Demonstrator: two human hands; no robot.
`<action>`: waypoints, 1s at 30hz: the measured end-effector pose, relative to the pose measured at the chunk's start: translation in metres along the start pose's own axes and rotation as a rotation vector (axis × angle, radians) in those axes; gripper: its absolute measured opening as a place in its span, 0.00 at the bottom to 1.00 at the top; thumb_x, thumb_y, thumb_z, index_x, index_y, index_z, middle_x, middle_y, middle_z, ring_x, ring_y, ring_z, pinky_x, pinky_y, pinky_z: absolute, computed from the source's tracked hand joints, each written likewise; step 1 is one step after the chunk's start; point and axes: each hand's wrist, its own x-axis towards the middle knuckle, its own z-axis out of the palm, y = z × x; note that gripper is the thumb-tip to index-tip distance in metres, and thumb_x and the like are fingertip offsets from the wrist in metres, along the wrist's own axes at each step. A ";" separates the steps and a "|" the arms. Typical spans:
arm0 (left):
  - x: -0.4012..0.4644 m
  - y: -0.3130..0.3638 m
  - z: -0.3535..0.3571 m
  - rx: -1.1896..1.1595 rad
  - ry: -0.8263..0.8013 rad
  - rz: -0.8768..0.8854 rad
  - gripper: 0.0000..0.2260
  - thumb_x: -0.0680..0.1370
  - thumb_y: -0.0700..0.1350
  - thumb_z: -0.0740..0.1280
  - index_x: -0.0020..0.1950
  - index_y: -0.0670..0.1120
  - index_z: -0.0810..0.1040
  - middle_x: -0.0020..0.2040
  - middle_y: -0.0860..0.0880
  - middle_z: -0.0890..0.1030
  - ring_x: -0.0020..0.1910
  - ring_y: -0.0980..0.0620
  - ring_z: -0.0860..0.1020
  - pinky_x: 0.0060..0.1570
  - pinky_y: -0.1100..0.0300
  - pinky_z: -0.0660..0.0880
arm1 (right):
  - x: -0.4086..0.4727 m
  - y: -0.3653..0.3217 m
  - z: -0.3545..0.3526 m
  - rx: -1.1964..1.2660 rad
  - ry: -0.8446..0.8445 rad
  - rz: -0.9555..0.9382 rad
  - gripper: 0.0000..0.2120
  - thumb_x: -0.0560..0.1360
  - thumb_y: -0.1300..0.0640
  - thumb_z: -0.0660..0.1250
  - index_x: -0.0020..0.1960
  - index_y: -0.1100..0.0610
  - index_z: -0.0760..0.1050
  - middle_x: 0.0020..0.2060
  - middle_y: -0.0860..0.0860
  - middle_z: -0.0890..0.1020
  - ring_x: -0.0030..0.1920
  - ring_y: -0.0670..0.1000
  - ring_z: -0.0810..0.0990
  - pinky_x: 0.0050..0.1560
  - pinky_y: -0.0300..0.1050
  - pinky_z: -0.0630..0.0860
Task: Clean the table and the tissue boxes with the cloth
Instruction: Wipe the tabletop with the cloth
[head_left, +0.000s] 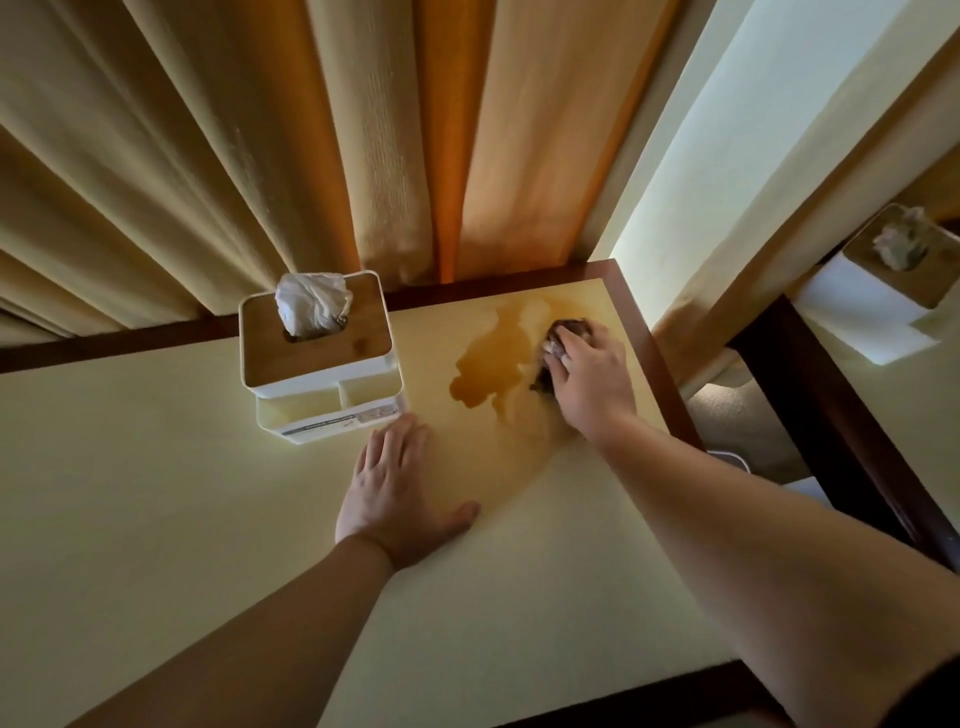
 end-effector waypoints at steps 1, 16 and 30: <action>0.000 0.000 0.000 -0.007 -0.002 -0.005 0.49 0.66 0.78 0.63 0.78 0.48 0.62 0.77 0.49 0.61 0.77 0.46 0.60 0.78 0.48 0.60 | 0.001 -0.010 0.005 -0.008 -0.011 -0.044 0.20 0.85 0.47 0.63 0.75 0.52 0.74 0.76 0.56 0.70 0.76 0.60 0.66 0.77 0.55 0.67; 0.002 0.002 -0.005 -0.012 0.001 0.010 0.48 0.66 0.76 0.67 0.76 0.47 0.65 0.76 0.50 0.63 0.75 0.47 0.62 0.76 0.50 0.60 | -0.027 0.053 -0.022 -0.040 0.011 -0.003 0.18 0.83 0.53 0.66 0.70 0.58 0.79 0.73 0.61 0.73 0.71 0.64 0.70 0.73 0.57 0.71; 0.001 0.000 -0.003 -0.027 0.012 -0.004 0.48 0.65 0.76 0.66 0.77 0.48 0.65 0.76 0.50 0.63 0.75 0.47 0.61 0.77 0.48 0.61 | -0.015 -0.020 0.013 0.030 -0.085 -0.302 0.19 0.79 0.54 0.72 0.69 0.53 0.80 0.72 0.53 0.74 0.67 0.61 0.72 0.70 0.52 0.72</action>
